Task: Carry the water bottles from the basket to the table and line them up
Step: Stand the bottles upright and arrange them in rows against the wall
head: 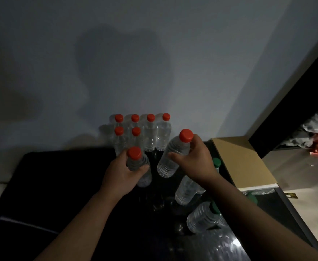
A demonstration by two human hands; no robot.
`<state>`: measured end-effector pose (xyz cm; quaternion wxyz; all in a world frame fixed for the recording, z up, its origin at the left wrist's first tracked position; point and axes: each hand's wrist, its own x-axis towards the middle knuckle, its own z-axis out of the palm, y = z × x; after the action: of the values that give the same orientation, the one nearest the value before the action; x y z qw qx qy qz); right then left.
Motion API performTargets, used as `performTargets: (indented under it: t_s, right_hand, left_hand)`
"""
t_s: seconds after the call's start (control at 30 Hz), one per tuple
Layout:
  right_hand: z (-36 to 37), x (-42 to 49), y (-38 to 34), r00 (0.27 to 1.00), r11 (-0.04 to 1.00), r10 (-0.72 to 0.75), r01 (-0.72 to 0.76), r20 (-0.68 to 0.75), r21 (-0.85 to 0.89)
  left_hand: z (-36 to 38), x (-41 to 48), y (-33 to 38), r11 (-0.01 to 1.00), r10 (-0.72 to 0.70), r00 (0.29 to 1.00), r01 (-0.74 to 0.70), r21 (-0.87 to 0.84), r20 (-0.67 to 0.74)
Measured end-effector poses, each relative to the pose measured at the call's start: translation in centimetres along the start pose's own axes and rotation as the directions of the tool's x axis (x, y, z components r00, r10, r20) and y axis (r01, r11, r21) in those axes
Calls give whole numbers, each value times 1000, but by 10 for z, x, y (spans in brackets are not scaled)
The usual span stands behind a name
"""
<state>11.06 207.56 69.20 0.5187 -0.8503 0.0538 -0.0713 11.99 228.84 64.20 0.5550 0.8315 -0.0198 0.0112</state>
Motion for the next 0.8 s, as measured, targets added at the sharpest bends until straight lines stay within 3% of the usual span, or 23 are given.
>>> performTargets:
  t_s: [0.23, 0.53, 0.7, 0.8]
  right_hand:
    - [-27, 42, 2, 995, 993, -69, 75, 73, -90]
    - [-41, 110, 40, 962, 970, -22, 86, 271, -227]
    - [-31, 137, 63, 940, 967, 20, 69, 339, -246]
    - [-21, 147, 74, 926, 971, 36, 57, 375, -234]
  left_hand:
    - [35, 45, 19, 994, 69, 995, -75, 77, 72]
    - [66, 107, 30, 973, 142, 978, -166, 161, 150]
    - [75, 132, 29, 906, 121, 977, -181, 382, 176]
    - [75, 143, 29, 815, 85, 975, -186, 549, 204]
